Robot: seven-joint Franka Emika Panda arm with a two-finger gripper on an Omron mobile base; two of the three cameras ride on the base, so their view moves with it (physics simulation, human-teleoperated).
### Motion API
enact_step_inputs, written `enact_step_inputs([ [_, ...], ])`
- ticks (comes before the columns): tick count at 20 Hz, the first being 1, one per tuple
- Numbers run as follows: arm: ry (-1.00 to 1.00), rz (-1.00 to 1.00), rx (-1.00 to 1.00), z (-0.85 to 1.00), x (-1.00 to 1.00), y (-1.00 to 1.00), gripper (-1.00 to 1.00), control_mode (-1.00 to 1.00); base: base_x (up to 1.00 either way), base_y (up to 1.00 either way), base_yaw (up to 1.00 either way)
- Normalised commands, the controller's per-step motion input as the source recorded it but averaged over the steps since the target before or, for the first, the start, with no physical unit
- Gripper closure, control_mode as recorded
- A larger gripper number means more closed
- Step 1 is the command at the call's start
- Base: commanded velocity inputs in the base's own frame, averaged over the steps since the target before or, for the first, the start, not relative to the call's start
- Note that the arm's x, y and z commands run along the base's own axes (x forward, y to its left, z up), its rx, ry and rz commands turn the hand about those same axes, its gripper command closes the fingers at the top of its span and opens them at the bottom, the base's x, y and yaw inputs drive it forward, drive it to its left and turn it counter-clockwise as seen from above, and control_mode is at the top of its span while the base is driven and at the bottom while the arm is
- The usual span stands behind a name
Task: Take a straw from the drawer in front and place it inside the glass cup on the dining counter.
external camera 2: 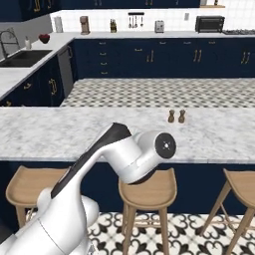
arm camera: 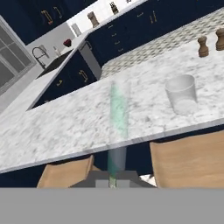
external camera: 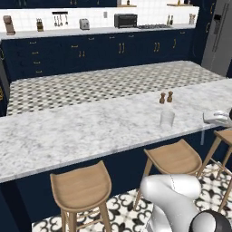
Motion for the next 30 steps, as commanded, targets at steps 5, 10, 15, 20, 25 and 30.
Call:
enact_step_inputs([
  [5,-0.07,-0.02,0.00,0.02,0.40,0.00,1.00,-1.00,0.55,0.23,-0.13],
  [10,-0.19,0.00,0.00,0.18,1.00,0.00,1.00,-1.00,0.00,0.00,0.00],
  [15,-0.19,0.03,0.00,0.20,0.75,-0.02,1.00,-1.00,0.00,0.00,0.00],
  [20,-0.09,0.13,0.00,0.08,0.14,-0.19,1.00,-1.00,0.00,0.00,0.00],
  [25,-0.02,0.17,0.00,0.01,0.01,-0.23,1.00,-1.00,0.00,0.00,0.00],
  [30,-0.04,0.14,0.00,0.30,0.04,-0.23,1.00,-1.00,0.00,0.00,0.00],
])
